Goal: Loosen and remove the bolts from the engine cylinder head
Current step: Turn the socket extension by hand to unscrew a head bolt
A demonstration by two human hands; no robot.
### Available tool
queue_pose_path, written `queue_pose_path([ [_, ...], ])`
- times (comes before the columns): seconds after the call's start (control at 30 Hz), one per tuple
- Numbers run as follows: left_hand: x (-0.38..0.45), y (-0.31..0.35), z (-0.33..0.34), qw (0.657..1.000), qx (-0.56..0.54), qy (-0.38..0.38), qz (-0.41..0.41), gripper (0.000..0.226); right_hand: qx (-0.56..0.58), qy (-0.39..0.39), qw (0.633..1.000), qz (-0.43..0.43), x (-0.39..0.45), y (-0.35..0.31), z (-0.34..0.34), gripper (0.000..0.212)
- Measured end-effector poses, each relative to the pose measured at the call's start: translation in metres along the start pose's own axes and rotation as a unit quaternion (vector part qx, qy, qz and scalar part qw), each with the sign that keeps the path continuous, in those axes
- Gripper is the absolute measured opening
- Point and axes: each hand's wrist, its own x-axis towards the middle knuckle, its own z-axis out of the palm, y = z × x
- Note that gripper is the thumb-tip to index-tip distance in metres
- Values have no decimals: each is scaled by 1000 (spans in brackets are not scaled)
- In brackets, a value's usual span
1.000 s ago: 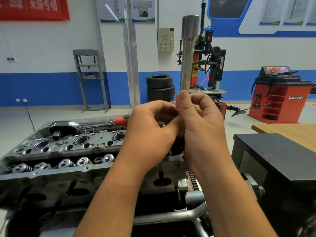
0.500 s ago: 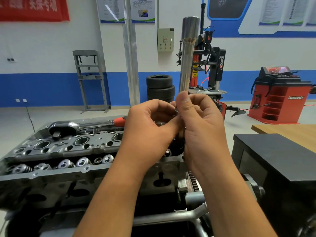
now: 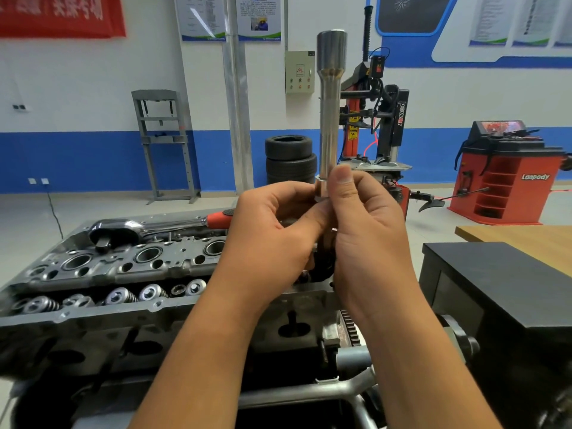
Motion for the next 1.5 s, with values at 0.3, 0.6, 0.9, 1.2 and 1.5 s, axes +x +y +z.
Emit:
queue_pose_path([
  [0.3,2,-3,-1,999,33,18,4,16,-3,4,1000,-11,-1,0,0,37],
  [0.6,3,-3,-1,1000,27,2,-2,17,38,-10,999,8,-1,-2,0,34],
  [0.9,3,1,-3,999,21,-36,-26,23,-7,16,1000,-20,-2,-1,-3,39],
  [1.2,3,-2,0,997,71,11,10,19,-2,10,1000,-11,3,2,0,27],
  [1.5,2,0,1,999,27,-16,5,16,18,4,1000,1,3,3,-1,36],
])
